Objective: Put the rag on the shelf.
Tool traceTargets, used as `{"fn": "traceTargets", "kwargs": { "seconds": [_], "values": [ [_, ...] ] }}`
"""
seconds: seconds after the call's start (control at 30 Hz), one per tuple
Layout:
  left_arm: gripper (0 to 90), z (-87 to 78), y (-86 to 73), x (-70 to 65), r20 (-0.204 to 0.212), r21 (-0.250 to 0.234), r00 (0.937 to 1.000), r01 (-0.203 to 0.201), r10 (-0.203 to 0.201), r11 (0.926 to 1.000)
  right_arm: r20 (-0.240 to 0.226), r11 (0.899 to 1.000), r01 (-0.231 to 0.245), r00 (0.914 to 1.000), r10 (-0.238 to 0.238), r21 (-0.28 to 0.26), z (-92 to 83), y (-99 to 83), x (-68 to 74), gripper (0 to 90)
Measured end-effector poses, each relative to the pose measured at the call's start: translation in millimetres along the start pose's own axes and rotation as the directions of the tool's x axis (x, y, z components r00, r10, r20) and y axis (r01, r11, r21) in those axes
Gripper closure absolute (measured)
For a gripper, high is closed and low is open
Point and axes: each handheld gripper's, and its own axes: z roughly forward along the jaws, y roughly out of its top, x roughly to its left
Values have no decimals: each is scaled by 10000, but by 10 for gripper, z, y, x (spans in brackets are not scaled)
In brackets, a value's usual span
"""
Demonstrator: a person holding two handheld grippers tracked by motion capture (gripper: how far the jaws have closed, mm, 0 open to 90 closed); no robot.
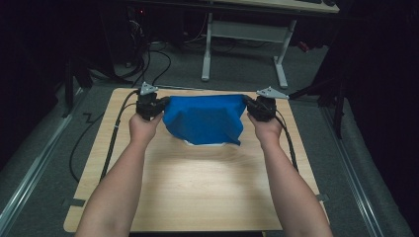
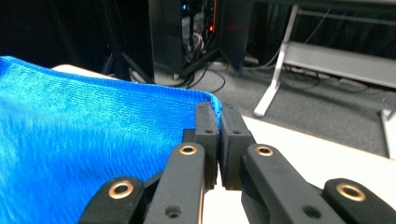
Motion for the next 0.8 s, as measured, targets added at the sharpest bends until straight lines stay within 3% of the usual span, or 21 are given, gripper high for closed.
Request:
{"fn": "traceTargets", "kwargs": {
  "seconds": [0.1,0.13,0.27,0.37,0.4,0.57,0.67,0.8],
  "values": [
    [879,12,-91,-5,30,138,10000,34,-34,9999,-64,9997,-101,9999,102,239,12,-118,19,885],
    [879,33,-193,-2,159,250,9997,195,-199,9995,-91,9992,-83,9999,86,381,24,-177,29,885],
    [879,83,-346,-12,439,446,9977,489,-509,9978,-131,9965,-168,9998,180,817,74,-369,53,885],
    [878,108,-401,-33,557,414,9974,442,-465,9982,-204,9956,-182,9996,202,924,92,-450,61,885],
    [878,137,-449,-29,709,488,9949,686,-720,9964,-189,9951,-171,9996,190,972,101,-514,66,885],
    [876,182,-509,-47,836,607,9932,764,-814,9952,-190,9923,-283,9993,308,1204,109,-604,70,885],
    [875,219,-572,-41,1065,585,9857,1248,-1305,9905,-211,9931,-268,9993,294,1144,104,-662,70,885],
    [874,263,-644,-51,1139,687,9827,1388,-1460,9879,-169,9899,-342,9992,369,1373,115,-730,64,884]
  ]
}}
